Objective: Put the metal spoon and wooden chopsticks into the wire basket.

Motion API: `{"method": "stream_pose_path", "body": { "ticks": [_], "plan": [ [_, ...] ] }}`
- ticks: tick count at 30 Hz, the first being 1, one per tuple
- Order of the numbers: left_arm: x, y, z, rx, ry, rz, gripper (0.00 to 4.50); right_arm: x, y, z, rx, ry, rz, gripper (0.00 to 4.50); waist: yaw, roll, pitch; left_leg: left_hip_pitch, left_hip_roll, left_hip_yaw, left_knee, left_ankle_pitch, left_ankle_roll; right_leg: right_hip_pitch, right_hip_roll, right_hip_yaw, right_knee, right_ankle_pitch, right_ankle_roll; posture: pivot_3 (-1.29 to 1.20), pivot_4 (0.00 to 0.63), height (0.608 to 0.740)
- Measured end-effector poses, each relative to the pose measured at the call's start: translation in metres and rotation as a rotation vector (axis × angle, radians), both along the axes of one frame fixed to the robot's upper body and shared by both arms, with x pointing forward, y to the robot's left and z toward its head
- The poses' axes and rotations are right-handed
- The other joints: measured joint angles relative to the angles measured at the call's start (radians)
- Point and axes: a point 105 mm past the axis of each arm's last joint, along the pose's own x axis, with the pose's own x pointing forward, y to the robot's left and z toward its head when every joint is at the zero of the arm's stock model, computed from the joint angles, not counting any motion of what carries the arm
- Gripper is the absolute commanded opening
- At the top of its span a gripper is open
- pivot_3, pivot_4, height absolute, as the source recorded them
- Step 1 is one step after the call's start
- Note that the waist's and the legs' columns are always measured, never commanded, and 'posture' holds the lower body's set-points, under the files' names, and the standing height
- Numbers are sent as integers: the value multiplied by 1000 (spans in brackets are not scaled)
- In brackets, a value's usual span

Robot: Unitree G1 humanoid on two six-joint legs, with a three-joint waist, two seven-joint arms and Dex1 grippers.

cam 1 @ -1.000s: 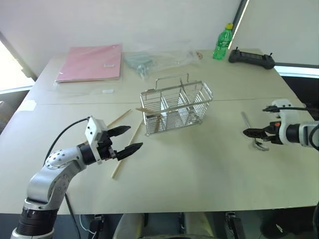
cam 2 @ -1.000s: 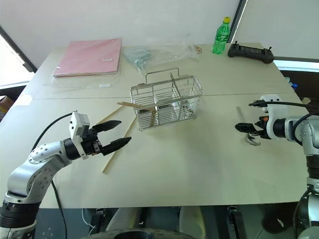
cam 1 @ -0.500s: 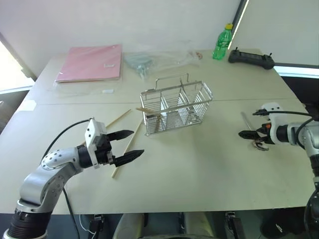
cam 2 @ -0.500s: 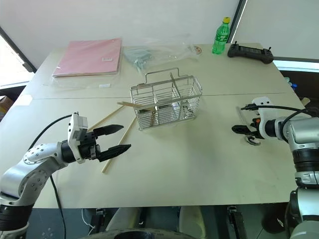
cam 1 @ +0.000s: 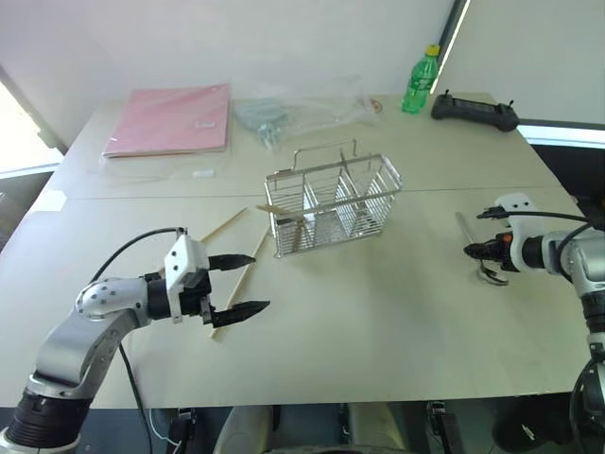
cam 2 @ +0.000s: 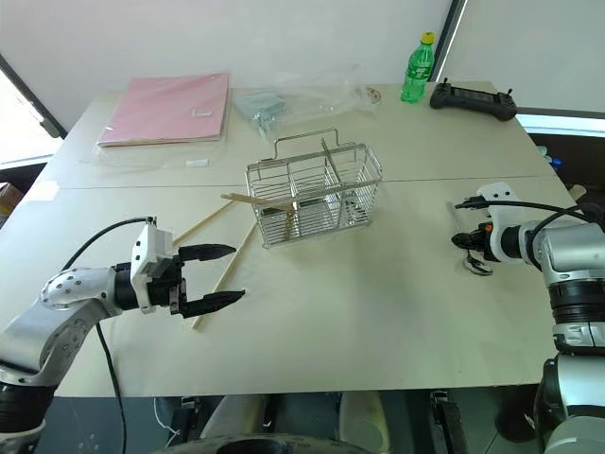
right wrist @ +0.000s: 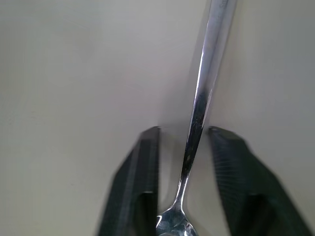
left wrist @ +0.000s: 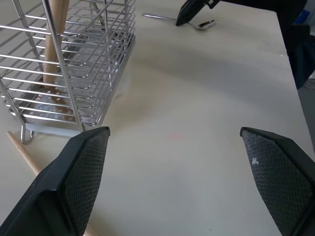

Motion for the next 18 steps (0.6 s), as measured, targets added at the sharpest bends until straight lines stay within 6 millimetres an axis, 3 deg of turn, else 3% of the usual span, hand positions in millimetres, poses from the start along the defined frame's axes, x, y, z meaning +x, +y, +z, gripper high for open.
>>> {"method": "stream_pose_path", "body": {
  "ticks": [14,16,18],
  "plan": [
    [9,-6,10,-42,-46,6,4500,-11,0,0,-22,-29,19,12,9,0,0,-1,0,-1,0,0,0,0,0,-1,0,1,2,0,150,709],
    [11,-5,16,-73,-45,20,4500,-9,6,9,-34,-94,57,12,8,2,1,-1,0,0,0,0,0,0,0,0,0,2,4,0,150,709],
    [14,-6,21,-107,-40,34,4500,4,22,46,2,-300,86,12,-2,4,3,0,0,1,0,0,0,-1,0,1,0,3,6,0,150,709]
  ]
}}
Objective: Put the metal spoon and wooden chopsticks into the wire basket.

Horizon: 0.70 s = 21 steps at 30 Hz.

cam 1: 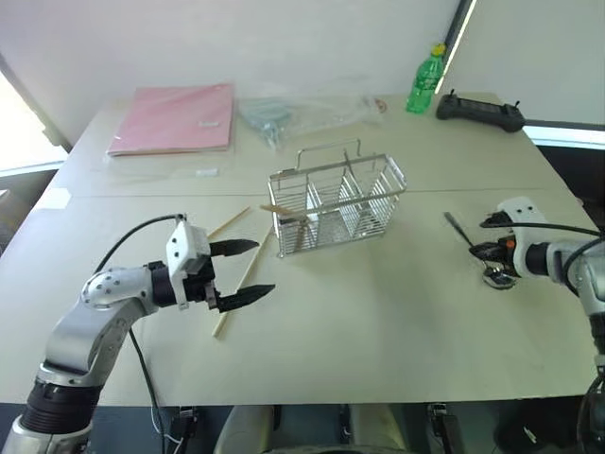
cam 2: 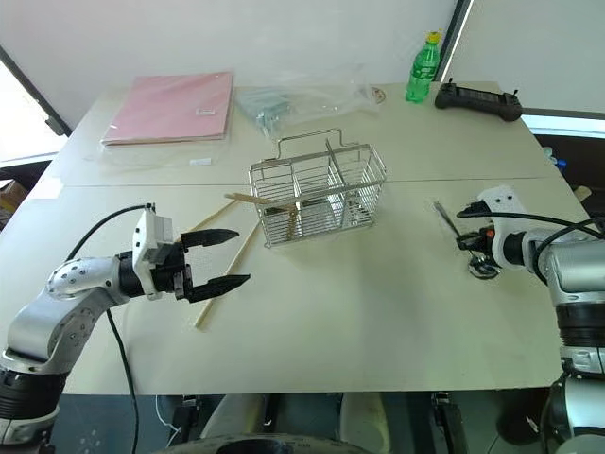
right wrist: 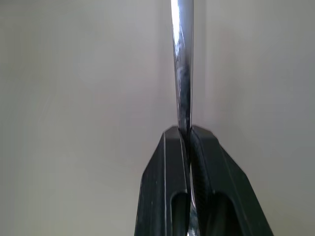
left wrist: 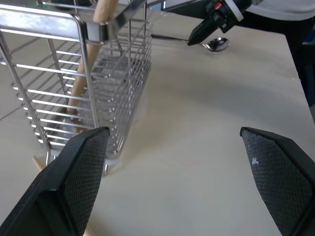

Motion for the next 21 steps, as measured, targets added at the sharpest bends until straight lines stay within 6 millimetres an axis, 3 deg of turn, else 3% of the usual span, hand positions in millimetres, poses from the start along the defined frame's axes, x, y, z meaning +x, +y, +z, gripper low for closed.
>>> {"method": "stream_pose_path", "body": {
  "ticks": [4,7,14,21],
  "plan": [
    [1,1,7,-30,-4,14,4500,13,36,95,90,-410,52,12,-15,0,0,1,1,-2,-1,0,0,0,2,-1,1,0,0,0,150,709],
    [2,0,8,-30,-3,18,4500,12,65,135,170,-585,93,12,-13,-1,0,1,2,-3,-1,0,0,0,3,-1,2,0,0,0,150,709],
    [3,0,12,-29,-14,21,4500,20,127,140,353,-601,170,12,-13,-2,-1,-1,0,-3,-1,0,0,-1,0,0,1,0,-1,0,150,709],
    [4,0,11,-27,-14,26,4500,33,154,125,434,-570,153,12,-15,-2,-1,0,0,-3,-1,0,0,-2,1,0,3,0,-1,0,150,709]
  ]
}}
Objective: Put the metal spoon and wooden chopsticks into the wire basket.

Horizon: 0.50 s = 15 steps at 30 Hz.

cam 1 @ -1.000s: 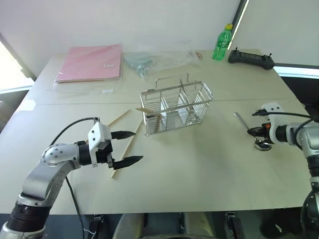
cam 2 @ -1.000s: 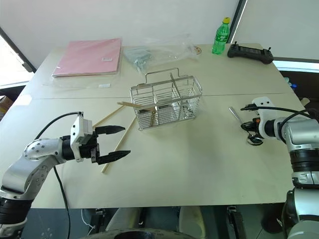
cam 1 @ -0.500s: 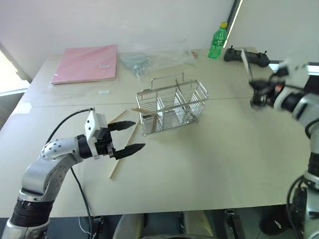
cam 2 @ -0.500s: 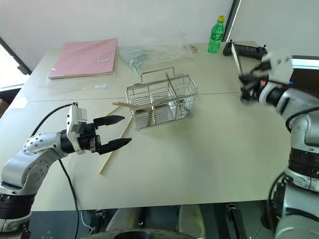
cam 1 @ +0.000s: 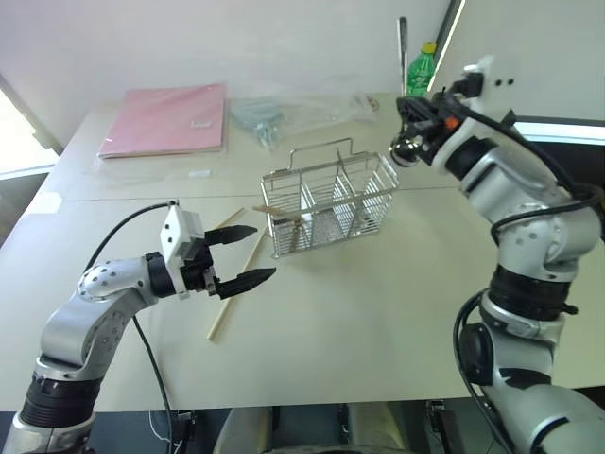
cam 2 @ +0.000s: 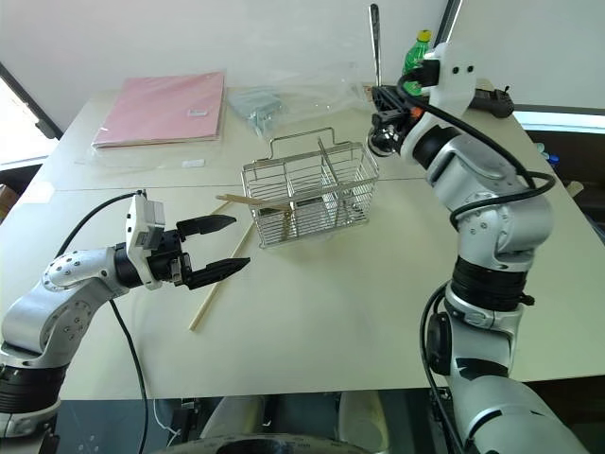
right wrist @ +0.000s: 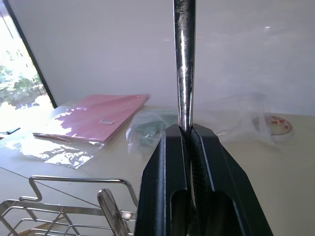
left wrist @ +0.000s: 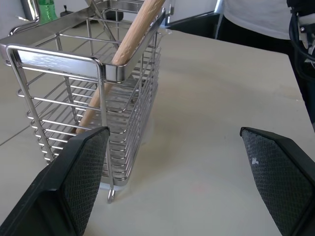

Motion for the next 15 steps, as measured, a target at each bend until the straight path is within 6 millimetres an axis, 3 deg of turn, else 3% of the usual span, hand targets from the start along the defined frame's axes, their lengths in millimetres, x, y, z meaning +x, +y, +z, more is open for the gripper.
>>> {"method": "stream_pose_path", "body": {
  "ticks": [5,11,12,15],
  "plan": [
    [0,0,0,0,0,6,4500,3,21,-8,-39,-23,27,12,-2,0,0,0,0,0,0,0,0,-1,1,0,2,0,0,0,150,709],
    [0,2,0,-3,1,31,4500,6,28,-23,-91,-35,11,12,-2,0,0,0,0,0,0,0,0,-1,1,0,3,0,0,0,150,709],
    [-1,1,0,-5,0,29,4500,6,28,-24,-91,-40,9,716,-2,0,0,1,0,0,0,0,0,-1,1,0,3,0,0,0,150,709],
    [-1,1,1,-11,1,34,4500,7,29,-25,-92,-52,3,1922,-1,0,0,1,0,0,0,0,0,-1,1,0,4,0,0,0,150,709]
  ]
}}
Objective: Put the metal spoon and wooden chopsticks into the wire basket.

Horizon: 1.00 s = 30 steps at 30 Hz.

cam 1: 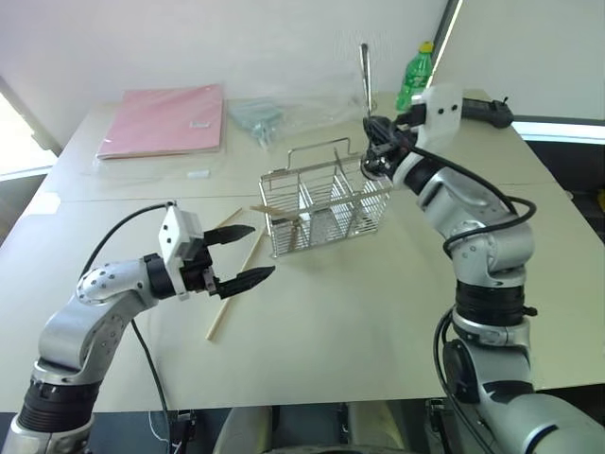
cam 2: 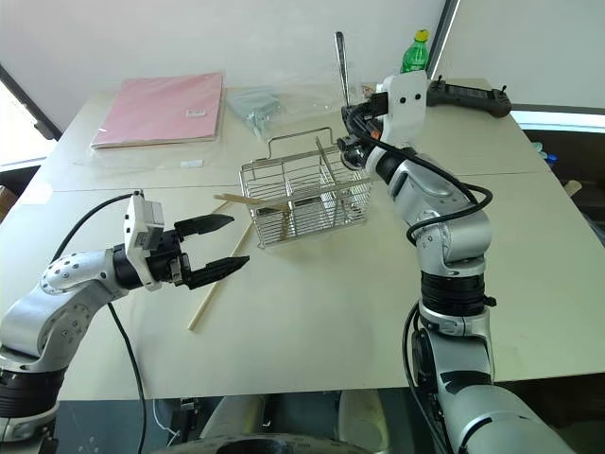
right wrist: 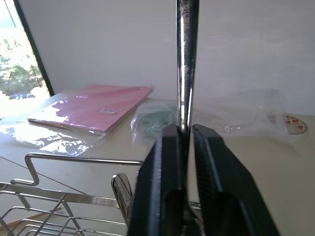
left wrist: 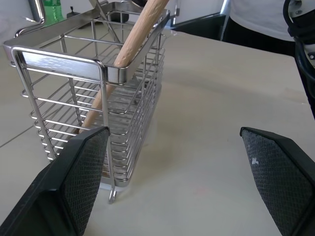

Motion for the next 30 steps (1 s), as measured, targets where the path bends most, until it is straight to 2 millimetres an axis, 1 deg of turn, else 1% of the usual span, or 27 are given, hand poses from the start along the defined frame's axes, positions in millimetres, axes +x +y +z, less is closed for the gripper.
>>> {"method": "stream_pose_path", "body": {
  "ticks": [1,2,3,4,5,13,18,20,22,24,26,29,30],
  "plan": [
    [0,0,0,0,0,1,4500,1,1,-2,-3,5,3,2529,0,0,0,0,0,0,0,0,0,0,0,0,0,0,0,0,150,709],
    [0,0,0,-1,-1,2,4500,1,1,-3,-4,10,4,2952,0,0,0,0,0,0,0,0,0,0,0,0,1,0,0,0,150,709],
    [0,1,1,-1,-2,4,4500,2,1,-4,-5,11,5,3571,0,0,0,0,0,0,0,0,0,0,0,0,1,0,0,0,150,709],
    [0,1,1,-1,-3,6,4500,2,1,-5,-6,13,6,4084,0,0,0,0,0,0,0,0,0,0,0,0,1,0,0,0,150,709],
    [1,1,1,-1,-4,8,4500,2,0,-5,-8,12,6,4461,0,0,0,0,0,0,0,0,0,0,0,0,2,0,0,0,150,709],
    [1,2,3,-6,-8,14,4500,3,-3,-5,-20,7,1,4461,0,0,0,0,0,0,0,0,0,-2,0,0,4,0,0,0,150,709],
    [5,4,10,-9,-37,21,4500,2,-8,-4,-38,7,-5,4461,1,0,0,0,0,0,0,0,0,-2,0,0,5,0,0,0,150,709],
    [5,3,11,-9,-41,20,4500,1,-13,-3,-50,10,-10,4461,1,0,0,0,0,0,0,0,0,-2,0,0,5,0,0,0,150,709],
    [5,3,12,-9,-41,20,4500,0,-24,1,-58,16,-17,4461,2,0,0,0,0,0,0,0,0,-2,0,0,5,0,0,0,150,709],
    [6,4,11,-10,-36,23,4500,-3,-35,9,-35,24,-15,4461,2,0,0,0,0,0,0,0,0,-2,0,0,5,0,0,0,150,709],
    [6,4,10,-9,-30,24,4500,-7,-44,25,25,28,17,4461,1,0,0,0,0,0,0,0,0,-2,0,0,5,0,0,0,150,709],
    [6,4,10,-9,-28,24,4500,-24,-54,49,79,16,91,4461,2,0,0,0,0,0,0,0,0,-2,0,0,5,-1,-1,0,150,709],
    [6,4,10,-9,-28,24,4500,-30,-56,54,93,19,123,4461,2,0,0,0,0,0,0,0,0,-2,0,0,5,-2,-3,0,150,709]
  ]
}}
